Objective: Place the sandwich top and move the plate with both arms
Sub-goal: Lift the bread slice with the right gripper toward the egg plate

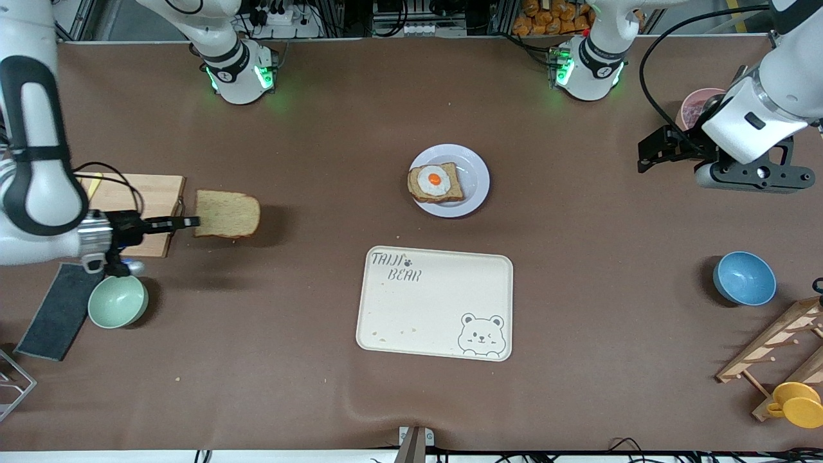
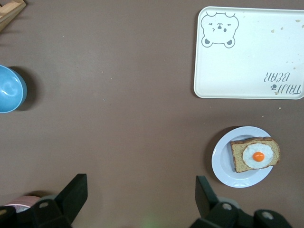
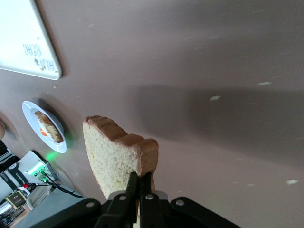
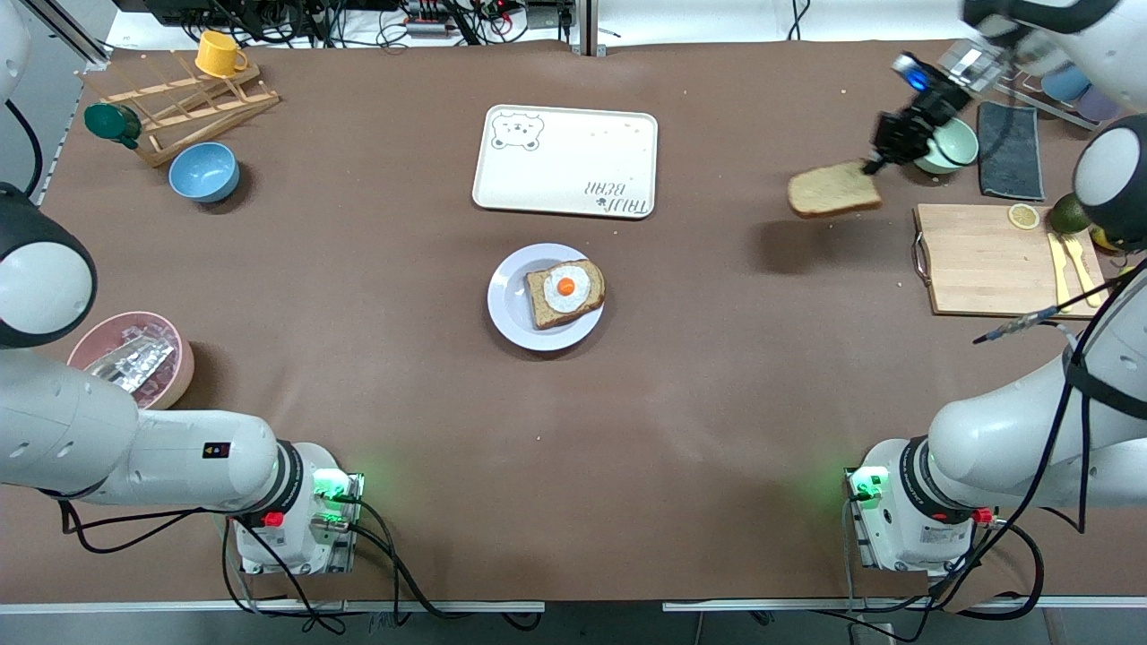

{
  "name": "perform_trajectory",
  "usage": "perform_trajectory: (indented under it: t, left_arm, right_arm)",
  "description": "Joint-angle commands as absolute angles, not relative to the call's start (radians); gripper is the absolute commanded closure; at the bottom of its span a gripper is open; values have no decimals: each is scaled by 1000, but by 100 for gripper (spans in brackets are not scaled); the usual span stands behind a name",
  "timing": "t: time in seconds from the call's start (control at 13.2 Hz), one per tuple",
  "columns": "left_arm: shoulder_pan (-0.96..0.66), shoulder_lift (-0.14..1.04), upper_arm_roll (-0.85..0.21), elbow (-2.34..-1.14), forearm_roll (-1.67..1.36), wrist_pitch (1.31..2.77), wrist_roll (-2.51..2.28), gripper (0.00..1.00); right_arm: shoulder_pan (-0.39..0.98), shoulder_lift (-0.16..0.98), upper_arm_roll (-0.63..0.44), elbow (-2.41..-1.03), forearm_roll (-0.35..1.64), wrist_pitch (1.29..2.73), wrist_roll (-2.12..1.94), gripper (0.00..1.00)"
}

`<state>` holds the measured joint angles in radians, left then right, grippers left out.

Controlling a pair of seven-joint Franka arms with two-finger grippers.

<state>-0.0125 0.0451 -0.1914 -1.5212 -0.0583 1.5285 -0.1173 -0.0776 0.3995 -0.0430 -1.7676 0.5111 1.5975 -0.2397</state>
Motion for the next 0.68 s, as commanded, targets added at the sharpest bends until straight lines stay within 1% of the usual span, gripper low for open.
perform_trajectory:
  t: [0.0, 0.15, 0.3, 0.46, 0.61]
  left_arm:
    - [-9, 40, -195, -1519, -38, 1536, -120, 0]
    - [-9, 41, -195, -1519, -40, 1536, -118, 0]
    - [-9, 41, -195, -1519, -40, 1536, -118, 0]
    - [-8, 41, -195, -1517, -40, 1536, -117, 0]
    - [-8, 41, -195, -1517, -41, 1536, -117, 0]
  right_arm:
    - [61, 289, -60, -1828, 541, 1594, -85, 100]
    - [165, 233, -60, -1888, 619, 1639, 39, 100]
    - [309, 187, -58, -1931, 632, 1748, 142, 100]
    - [479, 164, -58, -1971, 635, 1930, 272, 100]
    - [630, 176, -58, -2000, 638, 2093, 401, 100]
